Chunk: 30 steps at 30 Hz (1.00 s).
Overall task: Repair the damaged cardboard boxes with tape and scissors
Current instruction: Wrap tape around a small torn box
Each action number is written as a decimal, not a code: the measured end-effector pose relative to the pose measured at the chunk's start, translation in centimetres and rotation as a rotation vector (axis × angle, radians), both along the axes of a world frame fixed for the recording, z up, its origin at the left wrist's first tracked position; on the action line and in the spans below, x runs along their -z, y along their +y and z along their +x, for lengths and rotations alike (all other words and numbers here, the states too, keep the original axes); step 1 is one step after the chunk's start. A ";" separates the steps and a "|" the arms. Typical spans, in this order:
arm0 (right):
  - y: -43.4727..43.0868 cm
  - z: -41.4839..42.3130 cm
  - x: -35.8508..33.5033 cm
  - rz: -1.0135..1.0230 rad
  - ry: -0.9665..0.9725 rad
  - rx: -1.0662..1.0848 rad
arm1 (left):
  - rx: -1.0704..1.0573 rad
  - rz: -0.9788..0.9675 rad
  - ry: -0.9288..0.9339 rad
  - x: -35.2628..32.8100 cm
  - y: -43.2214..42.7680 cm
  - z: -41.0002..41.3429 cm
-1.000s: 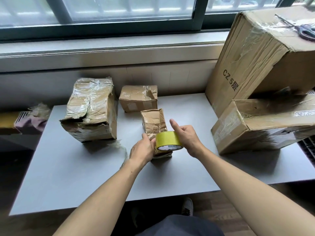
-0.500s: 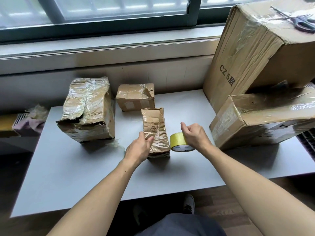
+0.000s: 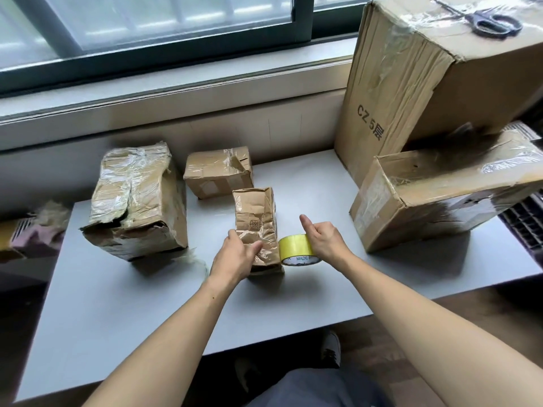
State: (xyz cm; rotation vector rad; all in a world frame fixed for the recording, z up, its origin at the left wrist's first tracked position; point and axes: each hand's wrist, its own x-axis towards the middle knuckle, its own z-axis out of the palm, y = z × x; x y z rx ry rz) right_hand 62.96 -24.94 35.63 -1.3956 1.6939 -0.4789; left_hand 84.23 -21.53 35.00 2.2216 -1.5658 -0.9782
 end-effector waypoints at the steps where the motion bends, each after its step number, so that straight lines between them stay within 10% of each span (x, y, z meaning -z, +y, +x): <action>1: 0.2 0.0 0.1 0.010 -0.018 0.005 | 0.012 0.002 -0.016 -0.2 0.0 0.0; 4: 0.3 0.0 0.0 0.025 -0.036 0.013 | 0.016 0.008 -0.098 -1.0 0.0 -0.5; 8: 0.3 0.7 -0.3 0.021 -0.015 -0.019 | 0.205 -0.353 -0.650 -2.2 -0.1 -2.4; 20: 0.5 0.6 -0.1 0.034 -0.068 -0.045 | 0.764 -0.017 -0.913 -2.4 -3.2 -5.0; 25: 0.3 0.1 -1.6 -0.017 -0.424 -0.085 | 0.757 -0.024 -0.796 -3.1 -4.1 -2.9; 30: -0.7 1.6 -3.8 -0.089 -0.341 -0.352 | 0.613 0.037 -0.430 -3.3 -3.6 -0.5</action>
